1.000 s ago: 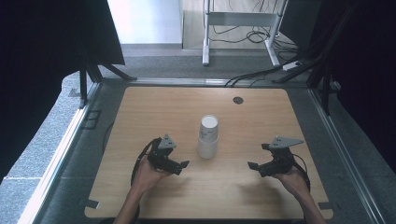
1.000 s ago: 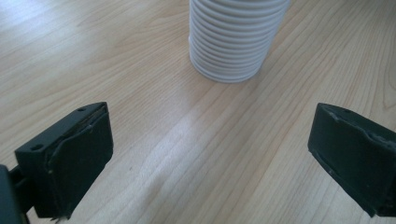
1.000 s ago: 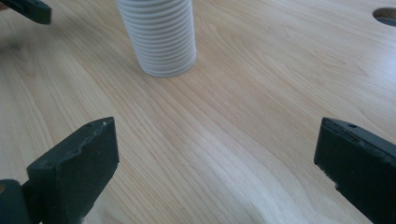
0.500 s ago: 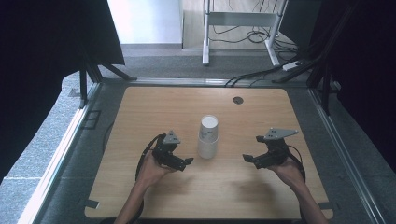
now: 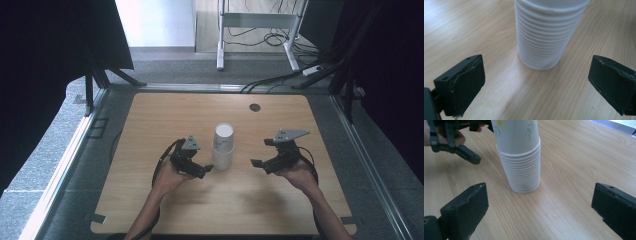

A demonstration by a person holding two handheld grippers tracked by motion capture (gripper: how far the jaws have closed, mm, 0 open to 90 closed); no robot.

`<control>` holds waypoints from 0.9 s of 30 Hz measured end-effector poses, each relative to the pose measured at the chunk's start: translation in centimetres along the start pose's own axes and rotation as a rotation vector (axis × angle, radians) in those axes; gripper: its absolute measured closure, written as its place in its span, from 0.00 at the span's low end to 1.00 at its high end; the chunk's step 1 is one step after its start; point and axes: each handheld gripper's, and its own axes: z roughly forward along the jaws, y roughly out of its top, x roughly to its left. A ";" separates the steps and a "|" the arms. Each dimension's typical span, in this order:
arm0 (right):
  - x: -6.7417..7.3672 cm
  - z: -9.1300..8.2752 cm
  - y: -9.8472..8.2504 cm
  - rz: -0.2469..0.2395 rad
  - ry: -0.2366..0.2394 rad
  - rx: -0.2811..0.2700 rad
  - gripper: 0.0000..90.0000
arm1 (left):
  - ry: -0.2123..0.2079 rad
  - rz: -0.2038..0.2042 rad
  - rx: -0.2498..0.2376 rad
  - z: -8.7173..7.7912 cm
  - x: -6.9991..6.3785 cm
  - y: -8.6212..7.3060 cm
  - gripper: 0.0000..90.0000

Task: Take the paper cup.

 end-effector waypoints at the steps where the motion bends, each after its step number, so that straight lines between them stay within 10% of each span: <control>1: 0.0 0.1 0.2 -0.001 0.004 0.001 0.01 | -0.002 0.001 -0.002 0.1 0.0 0.1 0.01; 27: 0.4 1.7 3.7 -0.051 0.050 0.020 0.12 | -0.056 0.050 -0.037 2.3 -0.1 3.1 0.13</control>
